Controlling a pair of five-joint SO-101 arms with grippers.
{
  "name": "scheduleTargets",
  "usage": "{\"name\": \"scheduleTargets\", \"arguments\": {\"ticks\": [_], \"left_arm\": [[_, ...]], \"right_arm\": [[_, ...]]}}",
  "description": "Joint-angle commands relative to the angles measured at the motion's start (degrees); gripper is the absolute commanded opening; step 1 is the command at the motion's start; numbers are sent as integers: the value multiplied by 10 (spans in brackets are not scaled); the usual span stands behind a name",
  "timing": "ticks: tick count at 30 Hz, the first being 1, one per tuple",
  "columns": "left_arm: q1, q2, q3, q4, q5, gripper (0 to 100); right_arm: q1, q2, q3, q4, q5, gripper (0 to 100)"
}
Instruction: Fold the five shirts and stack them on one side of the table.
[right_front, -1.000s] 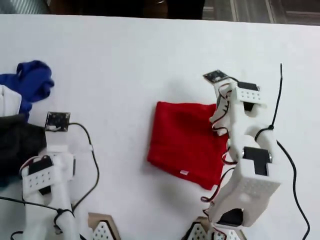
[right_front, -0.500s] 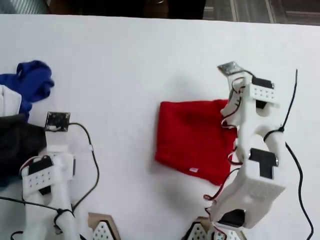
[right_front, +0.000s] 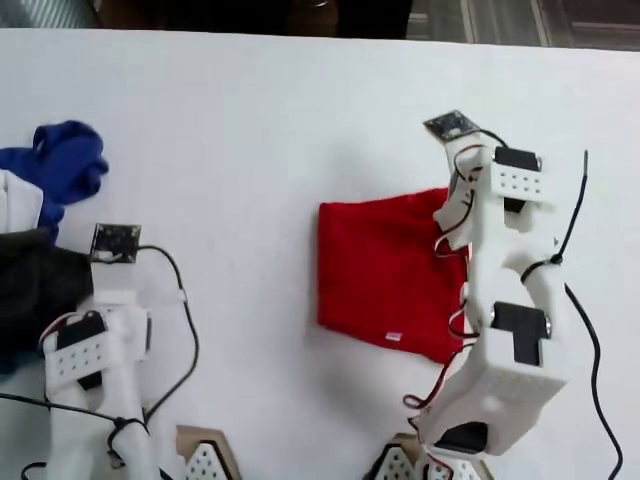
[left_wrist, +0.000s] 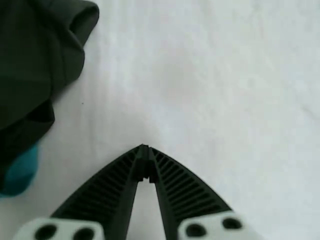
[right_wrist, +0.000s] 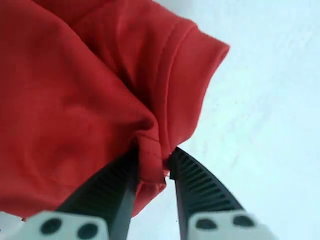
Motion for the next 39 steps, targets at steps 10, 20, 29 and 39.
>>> {"name": "scheduleTargets", "arguments": {"ticks": [10, 20, 29, 39], "left_arm": [[4, -11, -2, -7, 5, 25], [4, -11, -2, -7, 5, 25], [4, -11, -2, -7, 5, 25], [4, -11, -2, -7, 5, 25]], "right_arm": [[-5, 11, -33, 0, -1, 96], [-7, -48, -127, 74, -52, 168], [-20, -47, -31, 40, -52, 169], [-11, -46, -4, -15, -48, 169]]}}
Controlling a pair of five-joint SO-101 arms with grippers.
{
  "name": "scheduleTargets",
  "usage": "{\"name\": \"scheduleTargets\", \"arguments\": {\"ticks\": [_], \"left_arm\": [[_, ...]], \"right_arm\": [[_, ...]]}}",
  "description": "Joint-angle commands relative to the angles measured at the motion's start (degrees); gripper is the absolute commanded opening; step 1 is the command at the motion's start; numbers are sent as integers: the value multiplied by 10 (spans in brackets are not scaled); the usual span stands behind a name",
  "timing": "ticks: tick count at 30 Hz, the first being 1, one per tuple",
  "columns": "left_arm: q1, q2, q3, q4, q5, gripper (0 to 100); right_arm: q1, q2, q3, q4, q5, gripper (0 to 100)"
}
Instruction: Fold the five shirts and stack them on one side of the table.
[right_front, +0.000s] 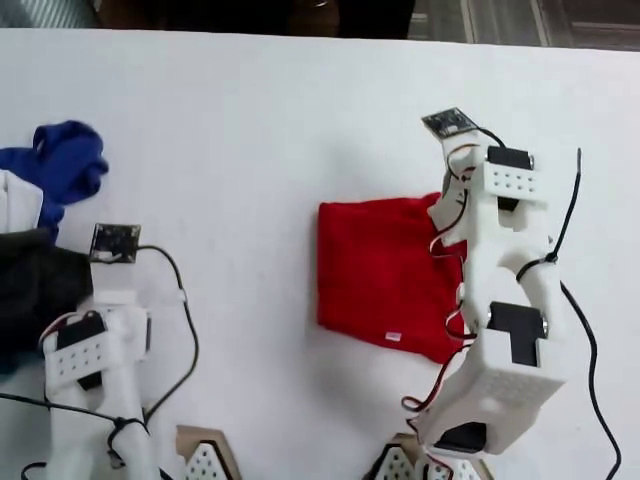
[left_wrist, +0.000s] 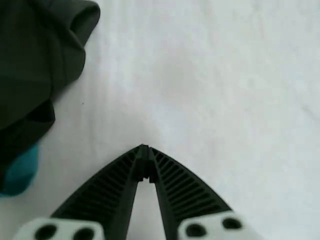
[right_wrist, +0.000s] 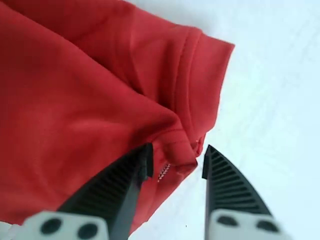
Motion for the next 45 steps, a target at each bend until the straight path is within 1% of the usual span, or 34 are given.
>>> {"name": "scheduleTargets", "arguments": {"ticks": [1, 8, 15, 17, 20, 26, 29, 35, 38, 41, 45], "left_arm": [[4, -11, -2, -7, 5, 25], [4, -11, -2, -7, 5, 25], [4, -11, -2, -7, 5, 25], [4, -11, -2, -7, 5, 25], [4, -11, -2, -7, 5, 25], [4, -11, -2, -7, 5, 25], [4, -11, -2, -7, 5, 25], [4, -11, -2, -7, 5, 25], [4, -11, -2, -7, 5, 25], [4, -11, -2, -7, 5, 25], [4, -11, -2, -7, 5, 25]], "right_arm": [[4, -36, -3, -7, -2, 169], [7, 25, -8, -15, -1, 166], [14, 19, -32, -12, -5, 159], [14, 17, -32, -12, -5, 116], [12, 20, -32, -15, -5, 19], [13, 17, -33, -23, -2, 20], [14, 17, -56, -18, -1, 20], [22, 0, -136, 54, -1, 20], [21, -5, -154, 70, -1, 20], [19, -5, -157, 58, 0, 20], [19, -9, -158, 2, 4, 20]]}}
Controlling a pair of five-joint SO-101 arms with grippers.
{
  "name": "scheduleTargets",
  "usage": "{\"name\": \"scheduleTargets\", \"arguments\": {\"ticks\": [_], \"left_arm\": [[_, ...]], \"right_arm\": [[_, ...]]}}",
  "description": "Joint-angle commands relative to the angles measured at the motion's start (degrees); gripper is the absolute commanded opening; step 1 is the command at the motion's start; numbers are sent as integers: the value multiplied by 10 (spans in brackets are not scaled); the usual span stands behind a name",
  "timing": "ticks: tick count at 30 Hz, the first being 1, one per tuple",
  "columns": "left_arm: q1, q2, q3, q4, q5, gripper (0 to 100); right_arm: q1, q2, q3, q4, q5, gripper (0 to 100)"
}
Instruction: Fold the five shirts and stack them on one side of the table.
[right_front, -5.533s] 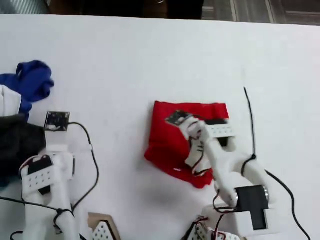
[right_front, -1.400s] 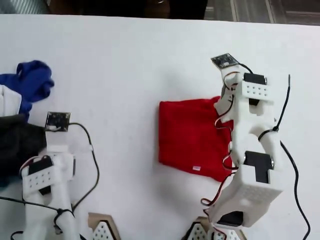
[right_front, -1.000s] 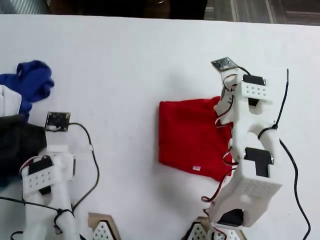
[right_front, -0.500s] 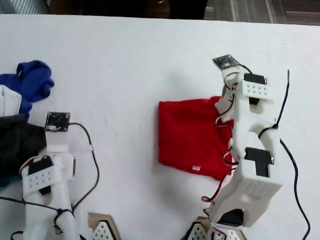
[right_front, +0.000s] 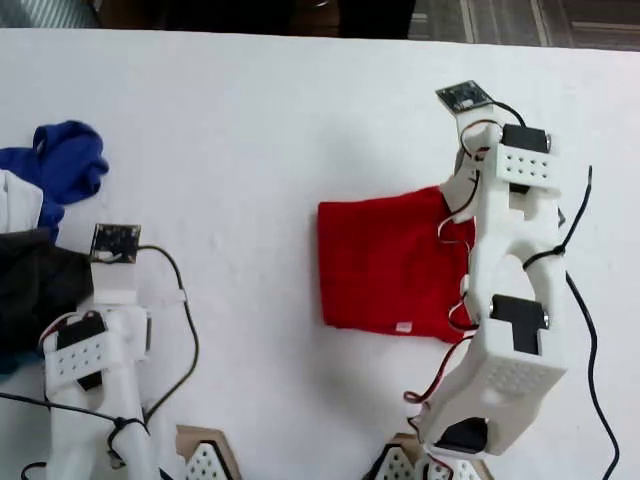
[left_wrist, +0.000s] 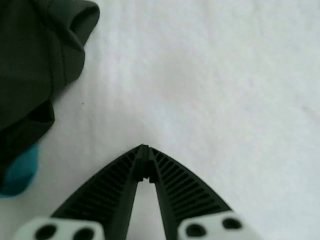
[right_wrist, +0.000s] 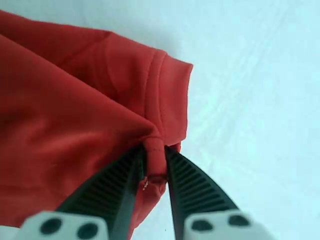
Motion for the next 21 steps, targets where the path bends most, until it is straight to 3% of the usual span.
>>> {"name": "scheduleTargets", "arguments": {"ticks": [1, 10, 21], "left_arm": [[4, -11, -2, -7, 5, 25], [4, -11, -2, -7, 5, 25], [4, -11, -2, -7, 5, 25]], "right_arm": [[4, -40, -34, -40, 16, 20], [-12, -28, -92, -54, 47, 20], [-7, 91, -95, -96, 47, 25]]}}
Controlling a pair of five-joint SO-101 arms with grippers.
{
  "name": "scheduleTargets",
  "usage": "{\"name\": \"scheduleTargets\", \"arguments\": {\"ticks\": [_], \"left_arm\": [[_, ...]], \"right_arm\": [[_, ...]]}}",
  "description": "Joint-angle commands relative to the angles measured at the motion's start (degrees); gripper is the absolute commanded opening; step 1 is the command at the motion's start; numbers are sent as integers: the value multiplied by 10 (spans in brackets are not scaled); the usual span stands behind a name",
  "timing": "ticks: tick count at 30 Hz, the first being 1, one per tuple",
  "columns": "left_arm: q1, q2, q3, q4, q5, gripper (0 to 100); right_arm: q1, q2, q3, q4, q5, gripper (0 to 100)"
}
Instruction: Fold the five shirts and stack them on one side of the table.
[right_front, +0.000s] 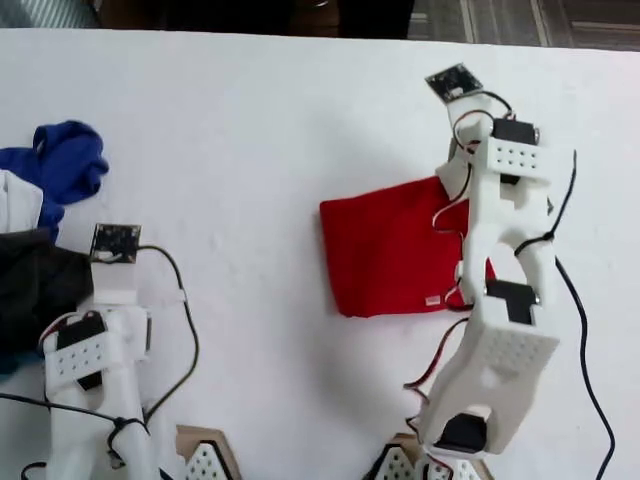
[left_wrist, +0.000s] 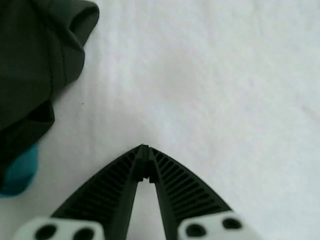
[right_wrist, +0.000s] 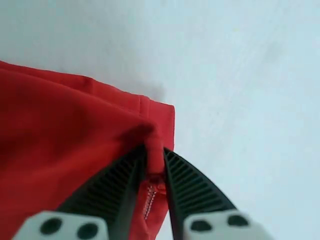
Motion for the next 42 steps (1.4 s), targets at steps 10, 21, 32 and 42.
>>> {"name": "scheduleTargets", "arguments": {"ticks": [10, 21, 32, 42], "left_arm": [[4, -11, -2, -7, 5, 25], [4, -11, -2, -7, 5, 25], [4, -11, -2, -7, 5, 25], [4, -11, -2, -7, 5, 25]], "right_arm": [[29, -29, -105, 69, -1, 192], [-7, -46, -102, 81, -89, 23], [-1, 27, -91, 3, -91, 21], [7, 86, -95, -3, -91, 21]]}}
